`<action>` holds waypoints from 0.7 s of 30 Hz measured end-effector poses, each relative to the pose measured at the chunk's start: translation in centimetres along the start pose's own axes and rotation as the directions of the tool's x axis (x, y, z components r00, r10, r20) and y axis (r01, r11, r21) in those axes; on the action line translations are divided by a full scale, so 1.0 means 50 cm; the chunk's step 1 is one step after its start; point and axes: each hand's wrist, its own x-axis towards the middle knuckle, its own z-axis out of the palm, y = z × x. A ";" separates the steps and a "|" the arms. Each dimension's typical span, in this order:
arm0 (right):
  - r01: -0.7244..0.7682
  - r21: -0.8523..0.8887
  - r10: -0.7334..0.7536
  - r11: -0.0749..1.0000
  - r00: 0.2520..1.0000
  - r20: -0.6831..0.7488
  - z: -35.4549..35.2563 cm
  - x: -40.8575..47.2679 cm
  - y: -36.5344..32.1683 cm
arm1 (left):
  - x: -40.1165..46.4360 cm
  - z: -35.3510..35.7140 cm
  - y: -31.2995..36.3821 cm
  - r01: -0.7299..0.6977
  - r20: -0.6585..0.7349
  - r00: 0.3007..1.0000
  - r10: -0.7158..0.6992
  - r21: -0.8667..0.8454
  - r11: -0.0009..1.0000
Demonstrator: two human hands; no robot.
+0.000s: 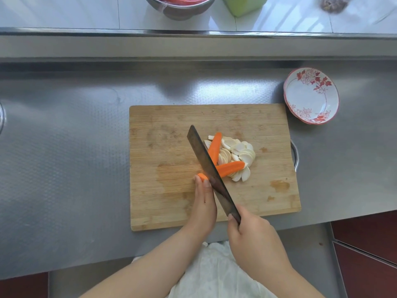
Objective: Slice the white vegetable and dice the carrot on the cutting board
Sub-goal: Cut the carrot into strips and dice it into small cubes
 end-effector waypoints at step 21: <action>-0.107 0.049 0.106 0.993 0.994 0.015 0.008 0.016 -0.044 | 0.037 -0.008 -0.038 0.163 0.074 0.986 -0.150 -0.227 0.960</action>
